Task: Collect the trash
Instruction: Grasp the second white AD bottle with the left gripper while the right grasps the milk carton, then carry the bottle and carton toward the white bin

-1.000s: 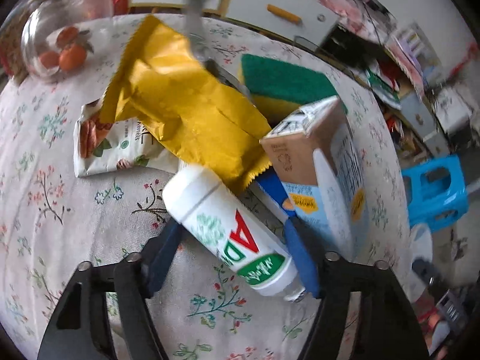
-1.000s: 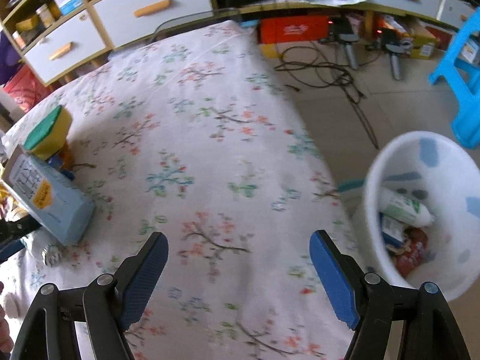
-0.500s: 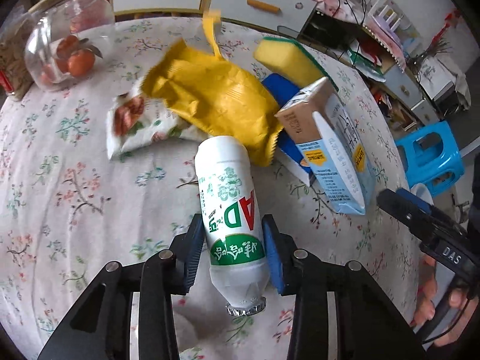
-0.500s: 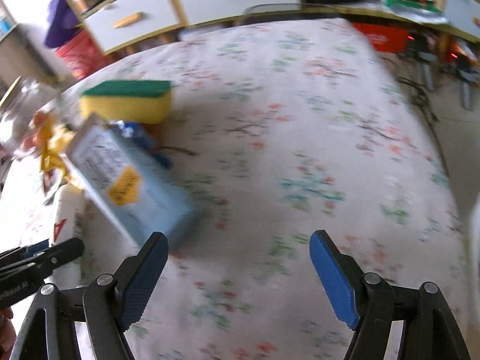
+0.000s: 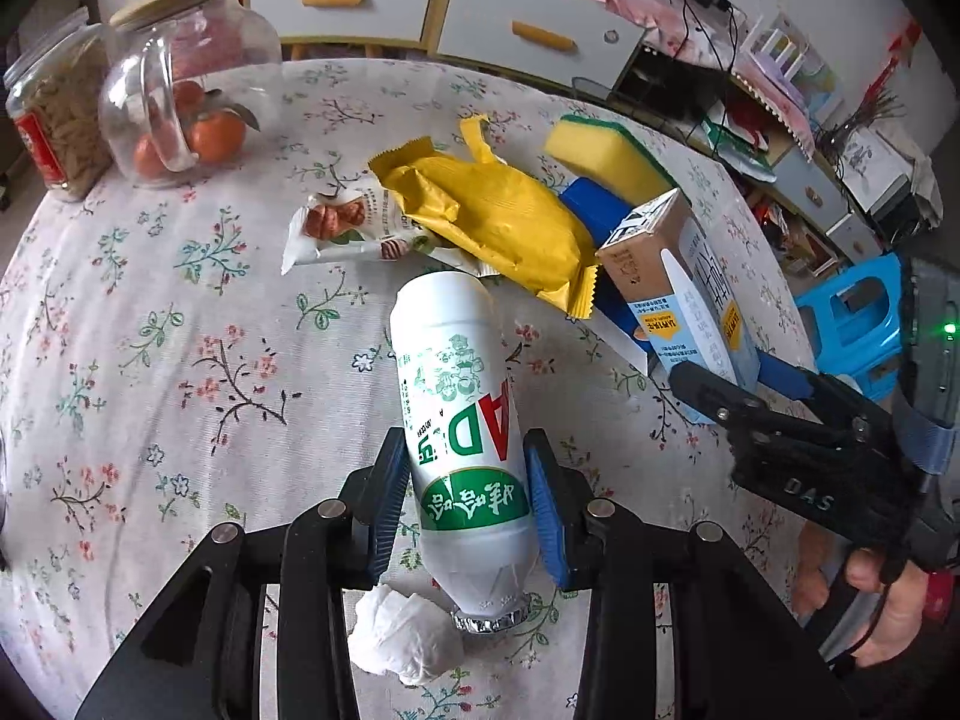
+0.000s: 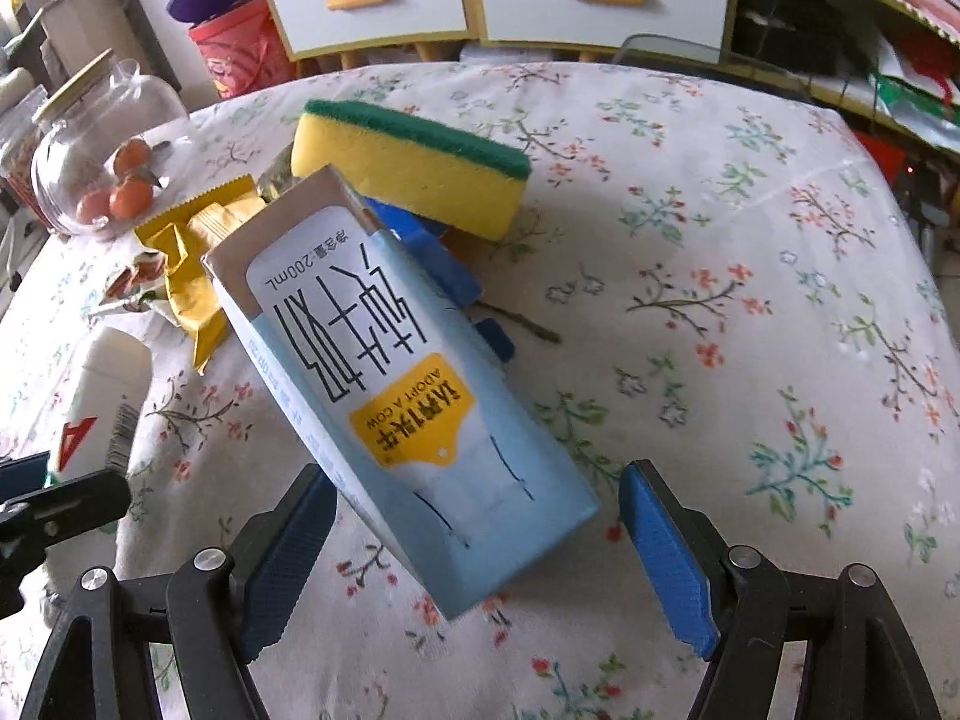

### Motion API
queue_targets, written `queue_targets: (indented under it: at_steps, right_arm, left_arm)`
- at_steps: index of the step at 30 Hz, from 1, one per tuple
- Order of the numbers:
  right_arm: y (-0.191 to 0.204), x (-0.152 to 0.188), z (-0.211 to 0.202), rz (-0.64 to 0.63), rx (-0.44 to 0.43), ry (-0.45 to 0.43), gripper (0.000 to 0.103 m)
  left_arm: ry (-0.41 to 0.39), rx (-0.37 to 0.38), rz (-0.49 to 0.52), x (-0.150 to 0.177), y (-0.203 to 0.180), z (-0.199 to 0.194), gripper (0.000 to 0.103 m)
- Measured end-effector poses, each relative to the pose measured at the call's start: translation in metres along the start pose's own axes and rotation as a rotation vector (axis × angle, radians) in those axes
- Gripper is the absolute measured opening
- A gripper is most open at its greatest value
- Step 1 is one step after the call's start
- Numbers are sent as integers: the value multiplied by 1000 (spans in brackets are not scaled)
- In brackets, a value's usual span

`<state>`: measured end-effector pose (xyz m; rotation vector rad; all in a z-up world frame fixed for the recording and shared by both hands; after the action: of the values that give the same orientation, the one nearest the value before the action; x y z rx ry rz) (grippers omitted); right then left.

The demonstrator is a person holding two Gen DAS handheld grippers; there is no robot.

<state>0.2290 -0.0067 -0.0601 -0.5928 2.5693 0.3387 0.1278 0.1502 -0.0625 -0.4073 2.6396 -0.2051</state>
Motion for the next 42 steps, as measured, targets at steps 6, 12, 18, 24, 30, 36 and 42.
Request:
queue_targets:
  at_steps: [6, 12, 18, 24, 30, 36, 42]
  right_arm:
    - [3, 2, 7, -5, -8, 15, 71]
    - [5, 5, -2, -1, -15, 17, 68]
    - [4, 10, -28, 20, -36, -11, 67]
    - [-15, 16, -59, 59, -31, -50, 67]
    - [-43, 26, -83, 116, -5, -62, 67]
    - [-77, 41, -105, 175, 27, -69, 67]
    - [-115, 59, -133, 246, 65, -89, 67]
  left_arm:
    - [-12, 3, 16, 2, -2, -5, 41]
    - [-23, 19, 29, 2, -9, -12, 40]
    - [-65, 31, 42, -2, -14, -29, 40]
    - [-85, 38, 60, 6, -27, -40, 40]
    - [-87, 46, 78, 14, -42, -44, 40]
    - [-88, 61, 110, 20, -64, -43, 40]
    - [-83, 81, 156, 29, -95, -41, 40]
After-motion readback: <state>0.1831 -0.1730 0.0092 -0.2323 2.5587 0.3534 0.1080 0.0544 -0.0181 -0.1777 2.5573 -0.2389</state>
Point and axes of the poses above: each gripper's, at about its wrist camera, not at the fingertips, and z roughly the way its jaws point, y to its left, x to its underside, the point moved 3 cm from there along z, roughly the way its jaws point, and after that the axes turned 4 degrees about z, right-handed, at the moved point
